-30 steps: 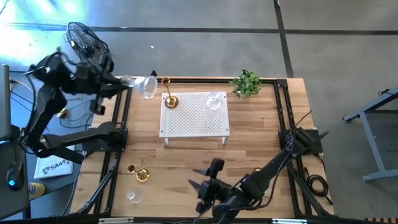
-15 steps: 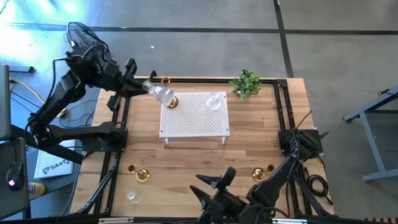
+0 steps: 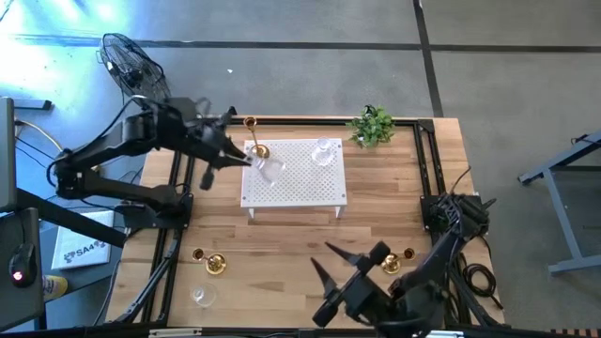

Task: Pick & Place candle stick holders
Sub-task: Put the top transparent glass candle holder on the shelf aligned with the other transparent glass candle holder

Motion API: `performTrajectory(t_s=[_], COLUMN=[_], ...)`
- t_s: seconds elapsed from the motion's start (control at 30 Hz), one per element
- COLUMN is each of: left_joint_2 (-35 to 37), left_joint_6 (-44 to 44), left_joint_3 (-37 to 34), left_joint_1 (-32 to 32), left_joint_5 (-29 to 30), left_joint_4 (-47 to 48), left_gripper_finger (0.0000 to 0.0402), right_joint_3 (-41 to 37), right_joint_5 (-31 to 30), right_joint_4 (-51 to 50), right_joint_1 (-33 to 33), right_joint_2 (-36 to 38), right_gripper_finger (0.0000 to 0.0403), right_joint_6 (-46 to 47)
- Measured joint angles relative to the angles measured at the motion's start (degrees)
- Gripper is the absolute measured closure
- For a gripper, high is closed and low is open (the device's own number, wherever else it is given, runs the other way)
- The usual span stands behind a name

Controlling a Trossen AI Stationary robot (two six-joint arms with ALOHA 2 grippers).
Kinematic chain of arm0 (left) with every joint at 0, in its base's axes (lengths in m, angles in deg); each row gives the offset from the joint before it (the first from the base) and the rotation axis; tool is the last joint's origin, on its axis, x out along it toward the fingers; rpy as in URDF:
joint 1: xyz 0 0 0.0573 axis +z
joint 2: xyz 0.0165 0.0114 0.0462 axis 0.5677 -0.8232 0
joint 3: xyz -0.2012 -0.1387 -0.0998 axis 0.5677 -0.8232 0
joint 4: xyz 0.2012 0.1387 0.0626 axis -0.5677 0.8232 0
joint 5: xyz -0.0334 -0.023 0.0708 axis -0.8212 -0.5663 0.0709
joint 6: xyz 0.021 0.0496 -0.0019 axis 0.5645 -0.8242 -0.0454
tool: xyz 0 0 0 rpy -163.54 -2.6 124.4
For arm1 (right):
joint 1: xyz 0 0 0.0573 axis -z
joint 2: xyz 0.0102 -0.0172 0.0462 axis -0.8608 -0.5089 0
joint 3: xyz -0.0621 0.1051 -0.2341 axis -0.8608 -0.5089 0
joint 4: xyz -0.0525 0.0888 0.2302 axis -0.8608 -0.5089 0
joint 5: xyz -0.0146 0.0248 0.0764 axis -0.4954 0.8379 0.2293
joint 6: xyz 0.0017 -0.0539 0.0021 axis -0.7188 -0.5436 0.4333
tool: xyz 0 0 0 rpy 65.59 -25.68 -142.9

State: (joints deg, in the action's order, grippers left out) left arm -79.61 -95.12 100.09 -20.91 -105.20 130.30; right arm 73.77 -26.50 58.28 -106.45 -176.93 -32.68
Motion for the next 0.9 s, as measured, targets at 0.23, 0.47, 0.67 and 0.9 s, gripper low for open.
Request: performTrajectory(t_s=[0.23,0.47,0.67,0.9], left_joint_2=[-7.6,-13.1,-13.8,-13.5], left_joint_6=[-1.8,-3.3,-3.7,-3.7], left_joint_3=[5.4,12.1,14.3,14.3], left_joint_1=[-7.4,-13.7,-16.9,-17.2], left_joint_5=[9.5,9.9,12.7,12.8], left_joint_4=[9.4,12.8,13.7,14.1], left_gripper_finger=[0.0384,0.0384,0.0384,0.0384], right_joint_3=[0.0,0.0,0.0,0.0], right_joint_5=[0.0,0.0,5.5,25.4], right_joint_4=[-0.1,-0.7,-3.8,-17.1], right_joint_1=[0.7,1.5,1.8,3.0], right_joint_2=[1.4,3.6,7.2,13.0], right_gripper_finger=[0.0222,0.0222,0.0222,0.0222], right_joint_6=[-0.1,-0.3,-2.1,0.8])
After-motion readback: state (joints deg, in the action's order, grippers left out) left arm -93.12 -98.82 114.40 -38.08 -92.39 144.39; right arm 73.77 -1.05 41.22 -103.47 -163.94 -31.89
